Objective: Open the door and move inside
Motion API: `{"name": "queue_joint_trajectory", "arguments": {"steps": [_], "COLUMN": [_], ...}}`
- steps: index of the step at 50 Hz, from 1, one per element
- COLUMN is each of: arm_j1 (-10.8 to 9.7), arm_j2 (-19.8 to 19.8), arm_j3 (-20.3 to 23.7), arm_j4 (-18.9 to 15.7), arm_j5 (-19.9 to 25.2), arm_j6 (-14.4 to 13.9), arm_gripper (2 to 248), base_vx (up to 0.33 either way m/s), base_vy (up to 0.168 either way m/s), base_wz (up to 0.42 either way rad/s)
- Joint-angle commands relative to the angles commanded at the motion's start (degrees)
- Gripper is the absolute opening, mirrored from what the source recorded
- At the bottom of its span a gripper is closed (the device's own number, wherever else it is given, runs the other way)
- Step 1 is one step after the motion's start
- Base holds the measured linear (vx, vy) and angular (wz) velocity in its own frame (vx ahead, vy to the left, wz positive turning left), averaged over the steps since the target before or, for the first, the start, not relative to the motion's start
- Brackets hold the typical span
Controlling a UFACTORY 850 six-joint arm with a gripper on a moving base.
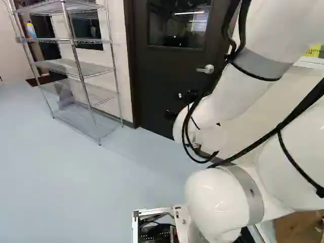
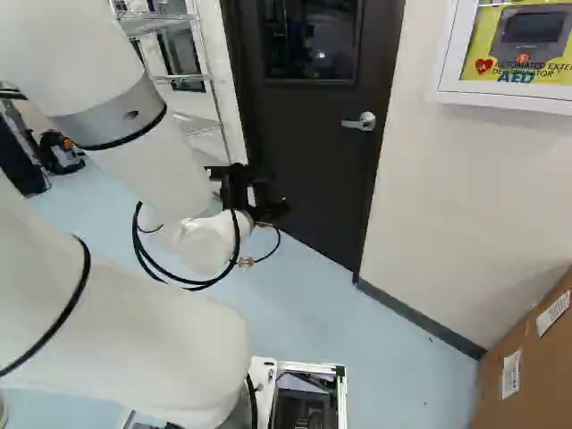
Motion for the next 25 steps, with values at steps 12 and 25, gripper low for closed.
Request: {"name": "queue_joint_trajectory", "arguments": {"steps": [12, 25], "arm_j1": [0.00, 0.00], "arm_j2": [0.00, 0.00], "arm_j3": [0.00, 0.00], "arm_j4": [0.00, 0.00], "arm_j5": [0.00, 0.00], "arm_j6": [0.00, 0.00], "arm_gripper": [247, 247], "base_vx": [0.000, 0.000], "base_vy": [0.000, 0.000], "base_wz": [0.000, 0.000]}}
